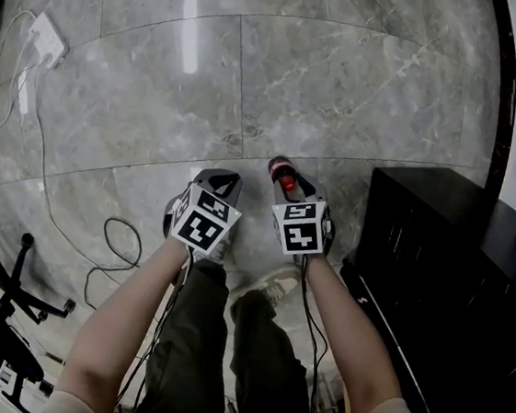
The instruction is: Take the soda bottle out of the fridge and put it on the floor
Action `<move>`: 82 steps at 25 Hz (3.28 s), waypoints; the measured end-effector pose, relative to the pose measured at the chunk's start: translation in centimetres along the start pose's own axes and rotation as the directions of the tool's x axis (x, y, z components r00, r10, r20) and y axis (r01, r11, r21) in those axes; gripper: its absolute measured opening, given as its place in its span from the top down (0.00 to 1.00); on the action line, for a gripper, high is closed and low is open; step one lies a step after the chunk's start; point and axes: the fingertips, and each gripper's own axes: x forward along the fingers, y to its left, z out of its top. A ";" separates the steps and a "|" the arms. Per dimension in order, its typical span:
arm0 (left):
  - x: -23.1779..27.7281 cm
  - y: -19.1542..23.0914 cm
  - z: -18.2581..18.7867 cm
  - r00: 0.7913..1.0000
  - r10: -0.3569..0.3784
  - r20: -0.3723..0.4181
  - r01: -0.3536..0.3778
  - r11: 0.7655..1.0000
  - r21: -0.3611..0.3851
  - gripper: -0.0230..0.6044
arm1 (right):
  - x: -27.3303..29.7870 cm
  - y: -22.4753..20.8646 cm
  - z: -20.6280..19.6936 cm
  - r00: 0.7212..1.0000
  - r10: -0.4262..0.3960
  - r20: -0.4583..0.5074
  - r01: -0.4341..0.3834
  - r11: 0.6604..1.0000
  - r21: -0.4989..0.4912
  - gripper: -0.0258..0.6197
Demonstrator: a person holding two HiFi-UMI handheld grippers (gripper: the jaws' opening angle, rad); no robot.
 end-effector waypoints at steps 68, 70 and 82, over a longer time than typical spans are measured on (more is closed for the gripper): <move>-68.7 -29.1 34.9 0.787 -0.015 0.617 -0.245 0.910 0.334 0.95 | -84.2 8.3 26.1 0.586 -0.118 0.801 0.120 0.991 0.058 0.94; -70.9 -30.9 35.4 0.771 -0.040 0.635 -0.246 0.902 0.356 0.95 | -87.0 8.7 25.8 0.565 -0.125 0.816 0.123 0.990 0.067 0.94; -82.7 -41.0 36.6 0.665 -0.172 0.727 -0.316 0.817 0.482 0.95 | -101.7 10.7 23.7 0.379 -0.189 0.906 0.259 0.961 0.092 0.94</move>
